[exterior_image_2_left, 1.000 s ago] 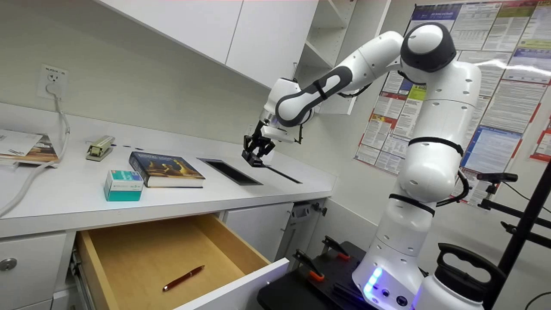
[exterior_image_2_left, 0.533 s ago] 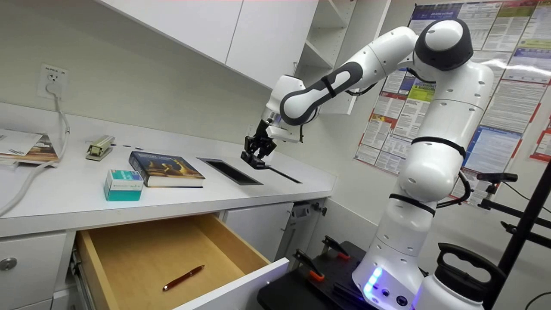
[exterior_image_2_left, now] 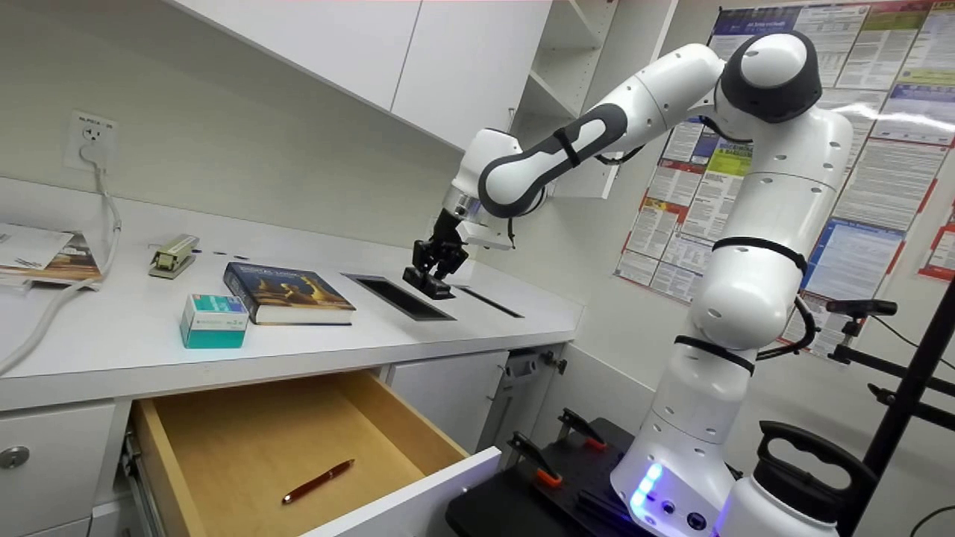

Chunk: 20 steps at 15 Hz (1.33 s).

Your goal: Put the black box in the drawer

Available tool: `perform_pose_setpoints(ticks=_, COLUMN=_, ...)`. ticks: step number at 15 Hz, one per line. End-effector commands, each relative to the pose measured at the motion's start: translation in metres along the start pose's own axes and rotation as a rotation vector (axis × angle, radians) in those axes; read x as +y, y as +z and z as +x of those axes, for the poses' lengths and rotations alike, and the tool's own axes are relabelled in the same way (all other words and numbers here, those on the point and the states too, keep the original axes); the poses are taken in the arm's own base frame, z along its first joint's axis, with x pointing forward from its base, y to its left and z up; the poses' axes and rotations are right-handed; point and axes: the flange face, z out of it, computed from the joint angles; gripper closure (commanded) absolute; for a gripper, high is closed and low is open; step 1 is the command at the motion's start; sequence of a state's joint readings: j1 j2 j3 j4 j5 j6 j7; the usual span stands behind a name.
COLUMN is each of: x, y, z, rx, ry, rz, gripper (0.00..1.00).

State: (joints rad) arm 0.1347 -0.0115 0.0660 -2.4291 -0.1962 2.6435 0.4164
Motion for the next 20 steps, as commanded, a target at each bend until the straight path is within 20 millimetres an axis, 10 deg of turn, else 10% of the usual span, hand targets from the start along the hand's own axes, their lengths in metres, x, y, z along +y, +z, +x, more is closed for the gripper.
perform_pose_setpoints(ticks=1, x=-0.062, y=-0.010, z=-0.038, rx=-0.015, ry=-0.186, rz=0.078, gripper=0.81)
perform_pose_setpoints(ticks=9, x=-0.189, y=0.015, z=-0.128, rx=-0.161, ry=-0.562, rz=0.271, gripper=0.81)
perform_pose_setpoints(ticks=10, x=-0.174, y=0.006, z=-0.122, rx=-0.152, ry=-0.510, rz=0.246, gripper=0.81)
perform_pose_setpoints(ticks=11, x=-0.180, y=0.010, z=-0.129, rx=-0.165, ry=-0.523, rz=0.247, gripper=0.56)
perform_pose_setpoints(ticks=15, x=-0.175, y=0.013, z=-0.125, rx=-0.168, ry=-0.508, rz=0.244, gripper=0.56)
perform_pose_setpoints(ticks=16, x=-0.175, y=0.013, z=-0.125, rx=-0.168, ry=-0.507, rz=0.244, gripper=0.81)
perform_pose_setpoints(ticks=20, x=-0.187, y=0.035, z=-0.137, rx=-0.187, ry=-0.434, rz=0.242, gripper=0.81)
